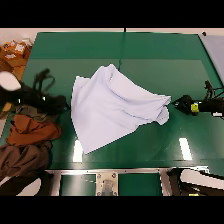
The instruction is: Fold the shirts.
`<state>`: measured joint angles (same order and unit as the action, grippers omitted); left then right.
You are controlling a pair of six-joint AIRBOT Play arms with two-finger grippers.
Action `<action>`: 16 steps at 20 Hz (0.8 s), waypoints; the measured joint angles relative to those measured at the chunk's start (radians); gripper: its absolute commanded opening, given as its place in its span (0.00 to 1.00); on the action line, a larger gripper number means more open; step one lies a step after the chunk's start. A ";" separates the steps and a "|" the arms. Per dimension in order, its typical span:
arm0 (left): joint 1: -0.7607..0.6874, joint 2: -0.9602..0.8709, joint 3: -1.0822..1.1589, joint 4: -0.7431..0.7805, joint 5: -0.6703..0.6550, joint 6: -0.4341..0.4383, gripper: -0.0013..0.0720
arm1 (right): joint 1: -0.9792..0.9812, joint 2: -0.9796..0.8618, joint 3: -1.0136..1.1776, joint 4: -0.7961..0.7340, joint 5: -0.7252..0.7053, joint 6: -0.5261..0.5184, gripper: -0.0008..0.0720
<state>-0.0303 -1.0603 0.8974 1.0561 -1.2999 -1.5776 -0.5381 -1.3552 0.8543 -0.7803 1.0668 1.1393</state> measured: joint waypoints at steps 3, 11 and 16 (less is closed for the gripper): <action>-0.028 0.067 -0.243 -0.046 0.051 -0.038 0.67 | 0.024 -0.062 0.009 0.051 -0.017 -0.027 0.56; -0.277 0.104 -0.609 -0.365 0.378 -0.069 0.63 | 0.072 -0.163 0.078 0.109 -0.047 -0.050 0.56; -0.336 0.105 -0.653 -0.434 0.532 -0.055 0.05 | 0.100 -0.192 0.085 0.116 -0.056 -0.051 0.56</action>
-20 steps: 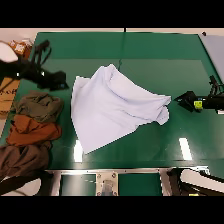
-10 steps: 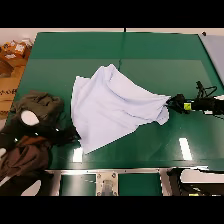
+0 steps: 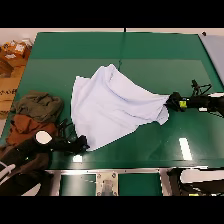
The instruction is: Fold the shirts.
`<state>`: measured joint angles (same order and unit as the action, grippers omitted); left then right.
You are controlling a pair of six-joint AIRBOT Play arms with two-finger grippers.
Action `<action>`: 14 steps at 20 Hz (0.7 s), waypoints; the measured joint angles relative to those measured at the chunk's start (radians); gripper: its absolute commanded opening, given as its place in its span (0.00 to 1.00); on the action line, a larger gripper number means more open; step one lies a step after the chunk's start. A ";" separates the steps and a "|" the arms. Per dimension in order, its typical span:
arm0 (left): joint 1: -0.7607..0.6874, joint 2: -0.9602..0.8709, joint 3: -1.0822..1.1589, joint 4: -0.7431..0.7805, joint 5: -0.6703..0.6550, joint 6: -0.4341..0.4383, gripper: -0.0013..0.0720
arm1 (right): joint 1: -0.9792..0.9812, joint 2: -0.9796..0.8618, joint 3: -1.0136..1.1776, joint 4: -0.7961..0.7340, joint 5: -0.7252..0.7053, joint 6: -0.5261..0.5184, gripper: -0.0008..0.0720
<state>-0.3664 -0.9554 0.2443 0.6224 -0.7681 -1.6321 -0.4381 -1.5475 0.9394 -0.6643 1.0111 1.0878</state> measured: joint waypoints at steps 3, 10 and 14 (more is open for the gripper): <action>0.020 0.001 0.004 0.006 0.054 0.019 0.05 | 0.028 -0.012 0.002 0.011 -0.031 -0.005 0.36; 0.287 0.000 0.163 0.259 -0.053 0.040 0.05 | 0.029 -0.006 0.066 0.090 -0.028 -0.060 0.03; 0.394 0.000 0.431 0.325 -0.143 0.103 0.05 | -0.039 0.106 0.087 0.097 0.090 -0.041 0.04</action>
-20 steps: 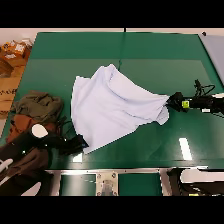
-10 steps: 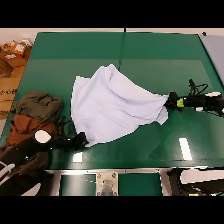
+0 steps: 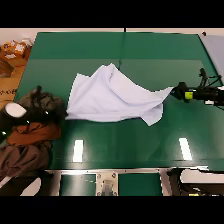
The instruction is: Fold the shirts.
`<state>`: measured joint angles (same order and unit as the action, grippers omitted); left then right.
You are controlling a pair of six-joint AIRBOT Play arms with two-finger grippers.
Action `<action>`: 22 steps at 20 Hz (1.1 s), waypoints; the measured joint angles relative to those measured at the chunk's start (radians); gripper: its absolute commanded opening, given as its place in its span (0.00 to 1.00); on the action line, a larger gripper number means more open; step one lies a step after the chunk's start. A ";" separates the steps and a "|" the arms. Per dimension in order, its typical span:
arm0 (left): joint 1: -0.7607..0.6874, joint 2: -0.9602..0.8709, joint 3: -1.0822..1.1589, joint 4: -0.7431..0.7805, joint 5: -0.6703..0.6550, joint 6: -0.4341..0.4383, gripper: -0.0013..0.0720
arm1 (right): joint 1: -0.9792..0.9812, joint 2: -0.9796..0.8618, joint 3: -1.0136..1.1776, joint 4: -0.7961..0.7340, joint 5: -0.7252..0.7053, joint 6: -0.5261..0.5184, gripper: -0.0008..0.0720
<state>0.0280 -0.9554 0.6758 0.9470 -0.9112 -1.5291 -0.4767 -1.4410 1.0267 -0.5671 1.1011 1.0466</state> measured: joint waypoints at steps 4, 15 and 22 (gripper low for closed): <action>0.032 0.002 0.384 0.013 -0.092 0.076 0.05 | -0.095 0.233 0.032 0.010 0.129 0.101 0.04; 0.044 0.028 1.377 0.010 -0.185 0.169 0.05 | -0.332 0.805 0.490 0.139 -0.092 0.314 0.04; 0.044 0.021 1.297 0.013 -0.158 0.175 0.05 | -0.357 0.829 0.542 0.087 -0.216 0.337 0.04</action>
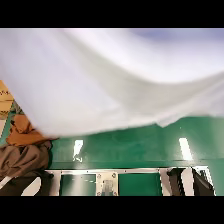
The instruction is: Fold the shirts.
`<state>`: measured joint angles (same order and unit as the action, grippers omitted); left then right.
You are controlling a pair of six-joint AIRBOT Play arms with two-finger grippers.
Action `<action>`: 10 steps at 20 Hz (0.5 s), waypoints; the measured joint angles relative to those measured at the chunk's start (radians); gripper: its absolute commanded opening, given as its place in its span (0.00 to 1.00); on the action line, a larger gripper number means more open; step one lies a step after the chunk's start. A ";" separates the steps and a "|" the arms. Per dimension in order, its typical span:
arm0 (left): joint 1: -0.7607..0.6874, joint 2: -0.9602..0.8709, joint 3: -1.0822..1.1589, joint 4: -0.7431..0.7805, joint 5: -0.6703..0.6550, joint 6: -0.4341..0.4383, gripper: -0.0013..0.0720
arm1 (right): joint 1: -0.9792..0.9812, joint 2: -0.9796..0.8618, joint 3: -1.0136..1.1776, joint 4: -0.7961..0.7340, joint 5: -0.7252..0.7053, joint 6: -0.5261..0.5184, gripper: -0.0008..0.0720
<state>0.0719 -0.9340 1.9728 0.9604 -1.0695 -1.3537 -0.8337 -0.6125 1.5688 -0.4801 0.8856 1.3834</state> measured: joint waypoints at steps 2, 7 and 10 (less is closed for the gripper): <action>0.000 -0.056 -0.094 -0.004 0.015 0.019 0.05 | 0.018 -0.033 -0.090 -0.015 0.002 -0.010 0.04; -0.054 -0.318 -0.275 -0.097 0.039 0.155 0.05 | 0.222 -0.248 -0.366 -0.024 -0.058 -0.172 0.04; -0.111 -0.520 -0.316 -0.124 0.048 0.189 0.05 | 0.311 -0.480 -0.437 -0.019 -0.090 -0.239 0.04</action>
<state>-0.0391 -1.4540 1.6566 0.8368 -1.0218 -1.1645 -0.5232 -1.0920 1.1320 -0.4992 0.7956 1.1446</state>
